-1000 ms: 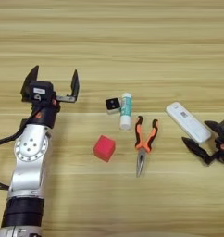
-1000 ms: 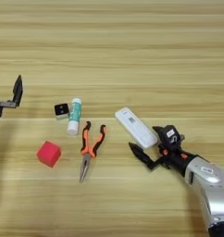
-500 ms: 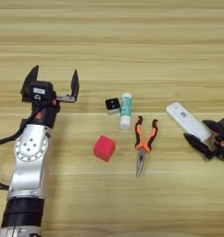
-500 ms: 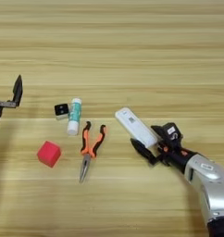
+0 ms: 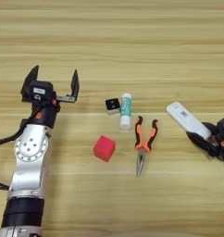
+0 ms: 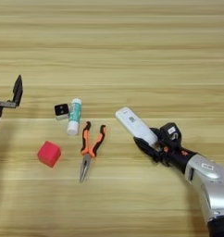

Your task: Move the objects on the table

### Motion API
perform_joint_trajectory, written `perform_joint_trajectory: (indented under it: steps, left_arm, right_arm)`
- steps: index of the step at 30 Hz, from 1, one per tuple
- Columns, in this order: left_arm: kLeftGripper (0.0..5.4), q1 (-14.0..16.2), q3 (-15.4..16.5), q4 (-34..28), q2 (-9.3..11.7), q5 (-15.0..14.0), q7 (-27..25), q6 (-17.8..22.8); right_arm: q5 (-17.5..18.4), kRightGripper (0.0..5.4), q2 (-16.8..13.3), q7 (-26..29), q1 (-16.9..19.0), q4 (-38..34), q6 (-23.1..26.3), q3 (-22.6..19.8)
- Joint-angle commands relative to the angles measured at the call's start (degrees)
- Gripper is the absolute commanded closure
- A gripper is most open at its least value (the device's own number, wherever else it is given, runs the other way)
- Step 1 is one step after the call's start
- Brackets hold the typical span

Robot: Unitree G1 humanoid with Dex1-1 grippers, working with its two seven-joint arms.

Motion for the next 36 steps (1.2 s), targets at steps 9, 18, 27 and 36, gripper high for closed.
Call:
perform_joint_trajectory:
  steps: [9, 18, 27, 36]
  left_arm:
    - [0.0, -0.17, -0.29, -0.58, 0.2, -0.13, -0.11, -0.15]
    - [0.0, -0.09, -0.38, -0.58, 0.24, -0.12, -0.23, -0.13]
    - [0.0, -0.1, -0.43, -0.48, 0.27, -0.14, -0.35, -0.21]
    - [0.0, -0.02, -0.58, -0.65, 0.38, -0.24, -0.7, -0.11]
  right_arm:
    - [-0.17, 2.49, -0.41, -0.02, 0.44, 1.31, 1.31, -0.32]
    - [1.38, 2.49, -0.97, 1.64, 1.63, -1.87, -0.59, -1.59]
    - [2.52, 2.49, -2.38, 4.71, 3.63, -5.35, -2.12, -3.37]
    - [6.2, 2.49, -5.96, 12.68, 8.97, -13.06, -5.34, -5.01]
